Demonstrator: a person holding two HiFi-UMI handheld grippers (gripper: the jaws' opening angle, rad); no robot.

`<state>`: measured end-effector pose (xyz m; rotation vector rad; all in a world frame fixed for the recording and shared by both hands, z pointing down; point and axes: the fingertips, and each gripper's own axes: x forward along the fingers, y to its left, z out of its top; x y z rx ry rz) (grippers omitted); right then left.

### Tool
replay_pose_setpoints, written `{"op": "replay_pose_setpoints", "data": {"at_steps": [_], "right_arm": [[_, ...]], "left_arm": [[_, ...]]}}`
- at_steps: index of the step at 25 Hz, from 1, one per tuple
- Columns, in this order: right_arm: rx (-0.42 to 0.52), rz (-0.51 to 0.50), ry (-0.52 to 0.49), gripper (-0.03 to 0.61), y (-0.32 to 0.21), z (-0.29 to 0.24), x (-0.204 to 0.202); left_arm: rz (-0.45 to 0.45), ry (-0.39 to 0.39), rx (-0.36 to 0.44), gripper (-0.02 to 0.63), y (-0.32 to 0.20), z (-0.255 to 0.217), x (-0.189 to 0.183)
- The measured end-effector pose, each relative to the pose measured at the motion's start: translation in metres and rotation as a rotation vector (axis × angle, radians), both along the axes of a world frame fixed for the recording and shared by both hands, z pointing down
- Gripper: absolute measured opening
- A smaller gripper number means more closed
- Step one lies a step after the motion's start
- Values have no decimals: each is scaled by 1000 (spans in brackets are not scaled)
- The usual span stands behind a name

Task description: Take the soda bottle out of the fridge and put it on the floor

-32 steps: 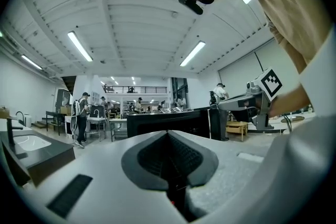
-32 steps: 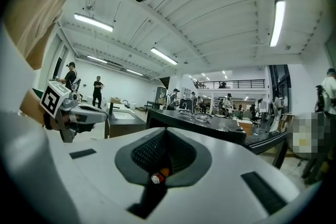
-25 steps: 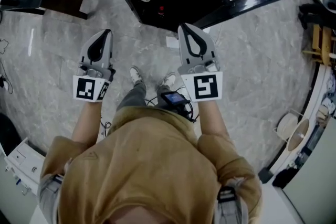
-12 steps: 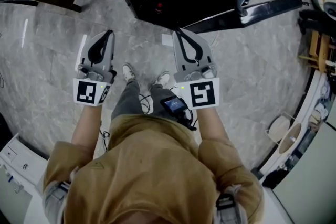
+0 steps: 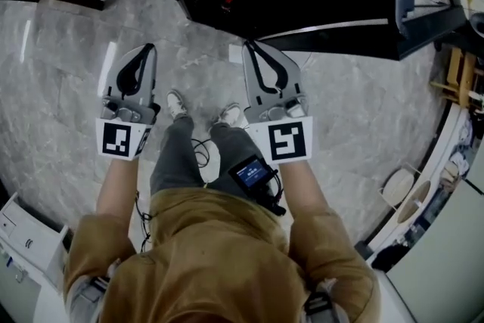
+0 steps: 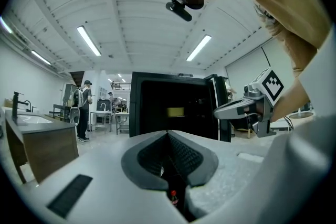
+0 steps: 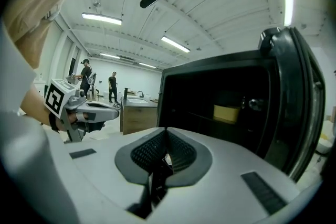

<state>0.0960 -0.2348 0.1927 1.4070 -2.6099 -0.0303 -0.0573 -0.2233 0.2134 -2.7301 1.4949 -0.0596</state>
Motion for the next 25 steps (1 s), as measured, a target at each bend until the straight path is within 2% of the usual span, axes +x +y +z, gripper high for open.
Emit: {"op": "replay_pose_setpoints", "data": {"at_steps": [5,14,25], "right_arm": [[-14,-16,11,2,-4,43,-9],[-12,8,5,3,-7,86,5],[17,-31,109,3,-26,160,9]], "left_arm": [[-2,-16,-10,2,-5,35,-1],[18,-1,12,2,-10,70,17],[41,-14,15,2,-27,138,25]]}}
